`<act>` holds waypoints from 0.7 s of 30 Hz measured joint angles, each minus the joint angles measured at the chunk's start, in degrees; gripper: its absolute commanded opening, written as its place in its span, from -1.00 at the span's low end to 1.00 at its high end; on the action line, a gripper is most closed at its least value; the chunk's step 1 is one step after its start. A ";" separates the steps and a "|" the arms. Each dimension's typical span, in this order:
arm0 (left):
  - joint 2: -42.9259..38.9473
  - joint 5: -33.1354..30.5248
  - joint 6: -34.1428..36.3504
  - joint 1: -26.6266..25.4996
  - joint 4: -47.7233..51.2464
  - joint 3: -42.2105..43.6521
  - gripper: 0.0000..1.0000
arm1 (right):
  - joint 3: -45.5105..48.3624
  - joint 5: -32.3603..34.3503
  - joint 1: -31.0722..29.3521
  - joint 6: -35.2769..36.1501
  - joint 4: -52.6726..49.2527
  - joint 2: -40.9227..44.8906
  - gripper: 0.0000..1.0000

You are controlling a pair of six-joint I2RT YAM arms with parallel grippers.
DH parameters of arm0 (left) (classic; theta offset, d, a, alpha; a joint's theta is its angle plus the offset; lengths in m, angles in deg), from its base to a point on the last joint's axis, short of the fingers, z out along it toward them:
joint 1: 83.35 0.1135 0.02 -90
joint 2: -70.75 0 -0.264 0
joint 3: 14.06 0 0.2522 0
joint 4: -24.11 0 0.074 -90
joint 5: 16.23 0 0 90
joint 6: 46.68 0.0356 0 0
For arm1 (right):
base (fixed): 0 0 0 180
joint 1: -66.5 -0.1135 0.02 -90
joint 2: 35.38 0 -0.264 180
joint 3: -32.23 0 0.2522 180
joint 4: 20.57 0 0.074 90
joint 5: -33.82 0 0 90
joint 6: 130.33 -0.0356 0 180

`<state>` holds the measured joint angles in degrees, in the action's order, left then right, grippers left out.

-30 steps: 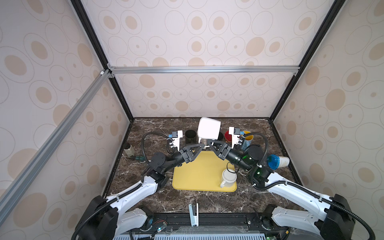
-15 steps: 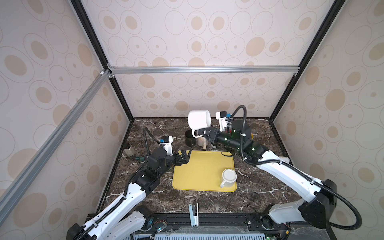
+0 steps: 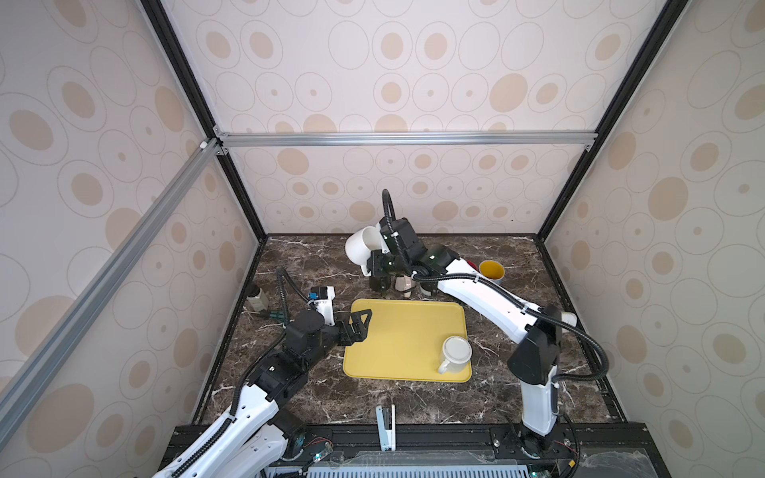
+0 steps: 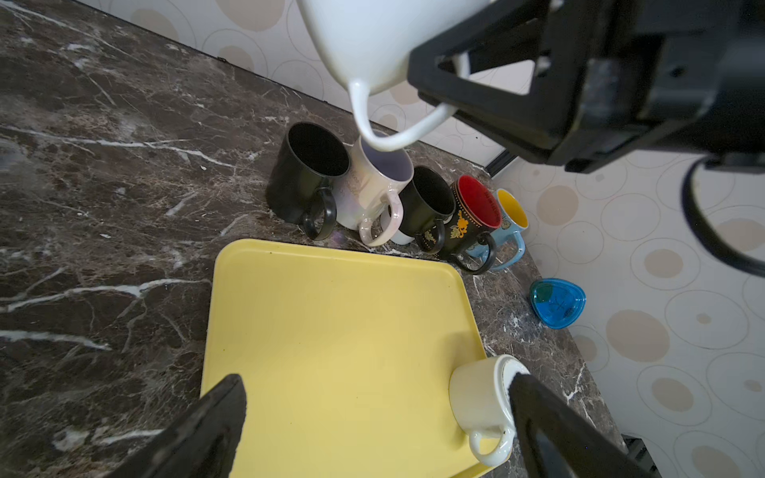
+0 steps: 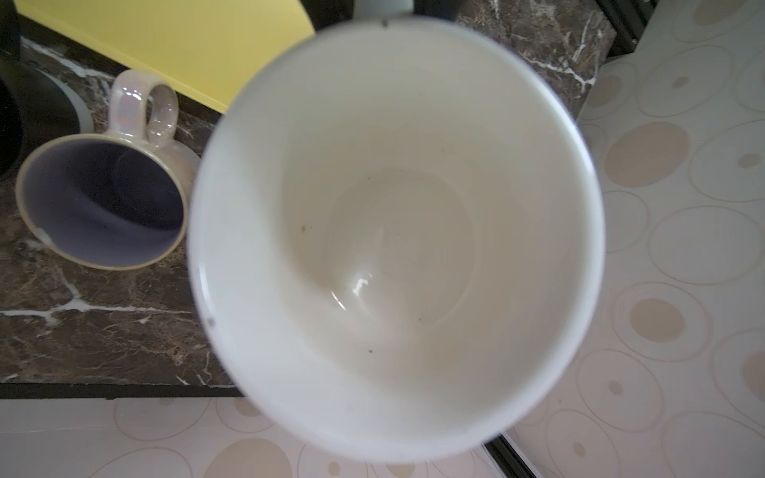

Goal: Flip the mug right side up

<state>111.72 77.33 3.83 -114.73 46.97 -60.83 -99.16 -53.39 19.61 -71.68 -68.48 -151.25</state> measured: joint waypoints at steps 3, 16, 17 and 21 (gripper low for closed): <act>-0.28 0.46 0.00 0.00 -0.07 0.42 0.98 | -4.28 1.49 -0.13 1.01 -1.53 -4.52 -1.00; -1.36 2.60 0.02 0.00 -0.39 1.77 0.98 | -23.26 4.96 -1.53 2.82 -6.88 -25.83 -1.00; -1.66 2.64 0.02 0.00 -0.37 1.95 0.98 | -23.80 5.25 -1.70 2.86 -7.15 -26.82 -1.00; -3.30 2.84 0.00 0.00 -0.39 2.91 0.98 | -24.50 6.12 -2.01 2.93 -8.22 -28.96 -1.00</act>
<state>108.42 80.17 3.83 -114.73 46.58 -57.93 -123.66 -47.27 17.60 -68.75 -76.70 -180.21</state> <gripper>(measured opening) 0.988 0.155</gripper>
